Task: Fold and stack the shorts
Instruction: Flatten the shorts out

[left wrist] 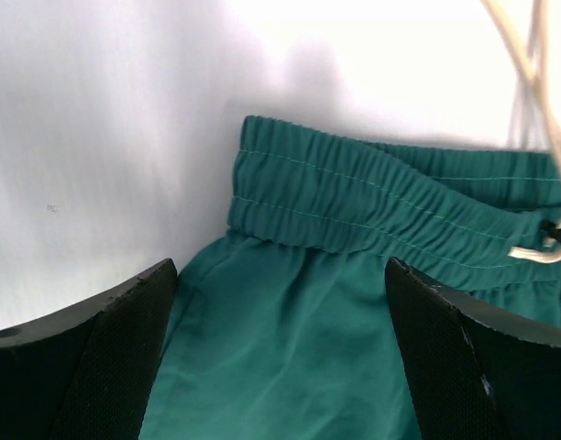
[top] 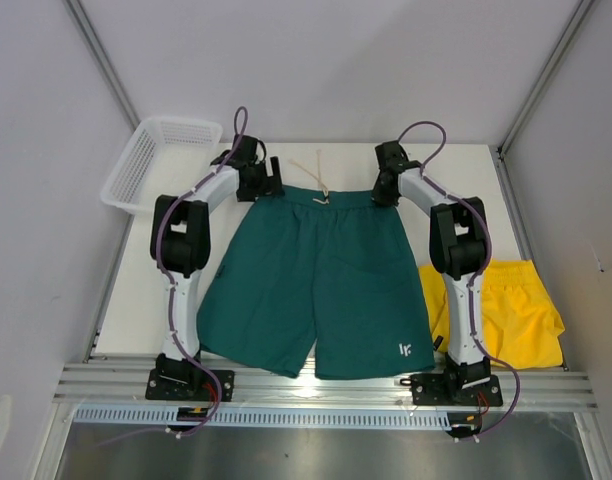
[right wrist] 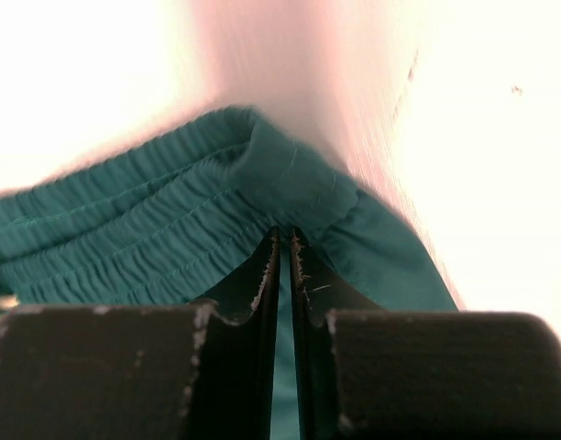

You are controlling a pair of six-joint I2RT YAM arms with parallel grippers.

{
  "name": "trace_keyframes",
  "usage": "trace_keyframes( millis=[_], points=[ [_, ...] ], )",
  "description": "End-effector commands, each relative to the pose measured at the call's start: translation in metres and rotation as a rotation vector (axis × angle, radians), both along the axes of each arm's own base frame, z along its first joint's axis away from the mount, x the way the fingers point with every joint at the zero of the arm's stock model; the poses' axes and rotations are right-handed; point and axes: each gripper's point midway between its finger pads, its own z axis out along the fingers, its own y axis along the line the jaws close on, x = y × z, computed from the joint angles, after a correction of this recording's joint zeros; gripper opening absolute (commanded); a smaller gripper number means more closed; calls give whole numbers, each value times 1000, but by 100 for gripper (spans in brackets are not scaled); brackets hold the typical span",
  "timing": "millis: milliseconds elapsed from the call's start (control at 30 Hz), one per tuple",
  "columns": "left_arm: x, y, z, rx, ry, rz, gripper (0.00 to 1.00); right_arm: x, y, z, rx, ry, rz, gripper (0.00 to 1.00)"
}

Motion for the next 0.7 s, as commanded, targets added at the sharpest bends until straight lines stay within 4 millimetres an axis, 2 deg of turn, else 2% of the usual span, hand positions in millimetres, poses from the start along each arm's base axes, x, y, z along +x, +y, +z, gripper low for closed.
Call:
trace_keyframes(
  millis=[0, 33, 67, 133, 167, 233, 300, 333, 367, 400, 433, 467, 500, 533, 567, 600, 633, 667],
  points=[
    [10, 3, 7, -21, -21, 15, 95, 19, -3, -5, -22, -16, -18, 9],
    [11, 4, 8, -19, -26, 17, 95, 22, -1, -9, -20, -12, -18, 10],
    [10, 5, 5, -16, -20, 19, 94, 23, 0, -21, -16, 7, -17, 10],
    [8, 9, 1, -17, -16, 24, 90, 34, 5, -18, 5, -14, -19, 10],
    [9, 11, 1, -21, -20, 28, 81, 39, 10, -19, 22, -25, -12, 10],
    [9, 19, -4, -36, -10, 45, 74, 47, 15, -24, 47, -40, -11, 10],
    [5, 26, -7, -57, 11, 80, 70, 58, 27, -27, 94, -72, 3, 11],
    [7, 34, -4, -70, 3, 117, 67, 71, 35, -19, 126, -124, 8, 13],
    [15, 38, 5, -86, -44, 135, 65, 76, 44, -17, 171, -138, 34, 13],
    [-1, 44, -1, -89, -31, 153, 63, 79, 52, -25, 196, -141, 50, 15],
    [0, 52, 4, -101, -53, 184, 60, 93, 68, -9, 270, -200, 96, 17],
    [-2, 57, 3, -106, -71, 202, 59, 100, 77, -6, 319, -221, 100, 18],
    [-8, 61, 6, -109, -75, 215, 58, 104, 86, -20, 363, -220, 113, 20],
    [-11, 67, 6, -111, -74, 234, 57, 120, 106, 7, 464, -305, 181, 21],
    [-10, 72, 8, -106, -88, 246, 56, 129, 110, 13, 530, -320, 164, 21],
    [-11, 75, 9, -107, -91, 255, 56, 132, 115, -8, 561, -301, 165, 21],
    [-12, 77, 7, -109, -88, 261, 56, 144, 126, 28, 616, -373, 212, 23],
    [-11, 77, 8, -113, -90, 263, 55, 146, 130, 34, 641, -388, 224, 25]
  ],
)
